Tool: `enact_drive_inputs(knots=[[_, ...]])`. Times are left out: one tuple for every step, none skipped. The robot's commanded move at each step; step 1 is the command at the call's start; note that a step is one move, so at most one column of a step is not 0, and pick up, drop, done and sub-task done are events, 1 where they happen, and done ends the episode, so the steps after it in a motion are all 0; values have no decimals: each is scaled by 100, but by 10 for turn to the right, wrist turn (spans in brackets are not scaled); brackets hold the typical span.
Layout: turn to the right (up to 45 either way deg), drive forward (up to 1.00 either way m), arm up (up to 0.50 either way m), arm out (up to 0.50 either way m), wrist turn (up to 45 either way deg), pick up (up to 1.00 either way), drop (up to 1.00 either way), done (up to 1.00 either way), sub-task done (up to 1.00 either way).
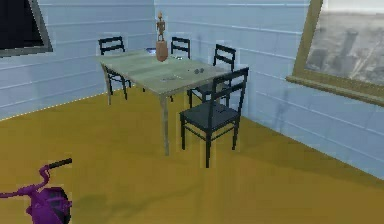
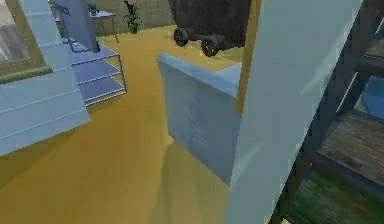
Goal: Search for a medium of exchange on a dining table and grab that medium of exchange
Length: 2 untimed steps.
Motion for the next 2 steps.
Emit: enact_drive_inputs(knots=[[-60,0,0,0,0,0,0,0,0],[0,75,0,0,0,0,0,0,0]])
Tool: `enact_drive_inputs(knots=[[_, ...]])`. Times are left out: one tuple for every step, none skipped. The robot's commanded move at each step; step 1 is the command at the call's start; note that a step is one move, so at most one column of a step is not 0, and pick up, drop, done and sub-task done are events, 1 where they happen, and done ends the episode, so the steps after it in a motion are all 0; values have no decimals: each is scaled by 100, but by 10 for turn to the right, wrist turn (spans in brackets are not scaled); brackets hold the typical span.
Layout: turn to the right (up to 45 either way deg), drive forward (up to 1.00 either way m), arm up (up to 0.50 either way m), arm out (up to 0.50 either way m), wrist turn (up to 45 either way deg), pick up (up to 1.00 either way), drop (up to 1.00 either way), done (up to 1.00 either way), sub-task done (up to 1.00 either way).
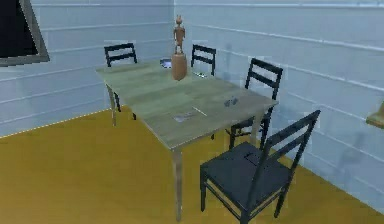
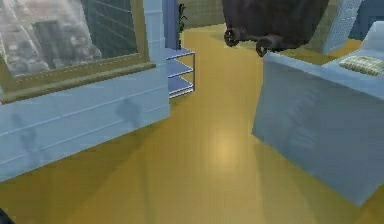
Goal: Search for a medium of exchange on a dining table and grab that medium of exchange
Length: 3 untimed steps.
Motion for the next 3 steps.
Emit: enact_drive_inputs(knots=[[-60,0,0,0,0,0,0,0,0],[0,30,0,0,0,0,0,0,0],[-450,0,0,0,0,0,0,0,0]])
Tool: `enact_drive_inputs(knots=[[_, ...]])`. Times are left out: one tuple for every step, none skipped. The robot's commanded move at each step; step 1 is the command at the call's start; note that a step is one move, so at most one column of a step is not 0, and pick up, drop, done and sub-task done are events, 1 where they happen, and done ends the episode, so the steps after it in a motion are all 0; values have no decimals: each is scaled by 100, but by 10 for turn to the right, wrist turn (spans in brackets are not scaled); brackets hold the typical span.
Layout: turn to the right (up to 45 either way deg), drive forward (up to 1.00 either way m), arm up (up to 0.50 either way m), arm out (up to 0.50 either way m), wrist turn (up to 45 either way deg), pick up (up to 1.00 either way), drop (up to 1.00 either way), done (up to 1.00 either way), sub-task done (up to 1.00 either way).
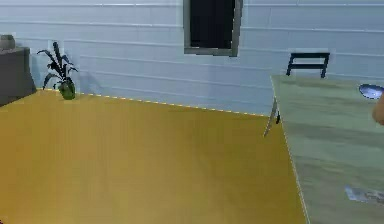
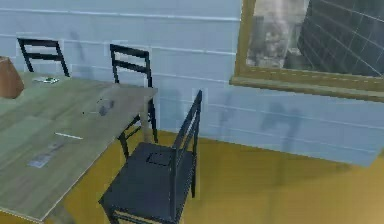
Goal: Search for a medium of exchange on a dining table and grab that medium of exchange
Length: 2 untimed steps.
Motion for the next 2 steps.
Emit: enact_drive_inputs(knots=[[-360,0,0,0,0,0,0,0,0],[0,0,50,0,0,0,0,0,0]])
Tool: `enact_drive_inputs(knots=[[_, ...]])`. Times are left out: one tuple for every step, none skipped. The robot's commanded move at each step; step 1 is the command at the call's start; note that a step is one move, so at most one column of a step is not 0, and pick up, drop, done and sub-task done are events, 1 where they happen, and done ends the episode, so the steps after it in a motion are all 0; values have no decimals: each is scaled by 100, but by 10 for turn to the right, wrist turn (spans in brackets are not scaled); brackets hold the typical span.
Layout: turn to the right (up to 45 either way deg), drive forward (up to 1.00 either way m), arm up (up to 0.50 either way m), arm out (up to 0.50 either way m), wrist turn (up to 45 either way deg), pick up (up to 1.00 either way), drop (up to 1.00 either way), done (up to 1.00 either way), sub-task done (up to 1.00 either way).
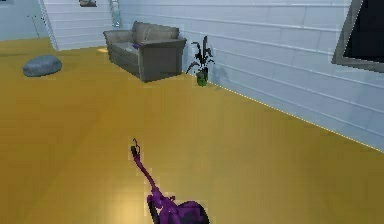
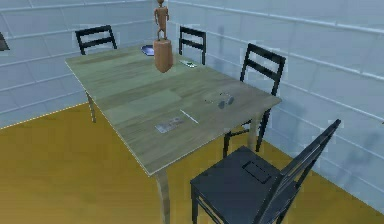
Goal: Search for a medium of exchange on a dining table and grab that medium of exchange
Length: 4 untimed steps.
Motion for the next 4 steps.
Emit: enact_drive_inputs(knots=[[0,0,36,0,0,0,0,0,0],[0,0,0,50,0,0,0,0,0],[0,0,0,0,450,0,0,0,0],[0,0,0,0,450,0,0,0,0]])
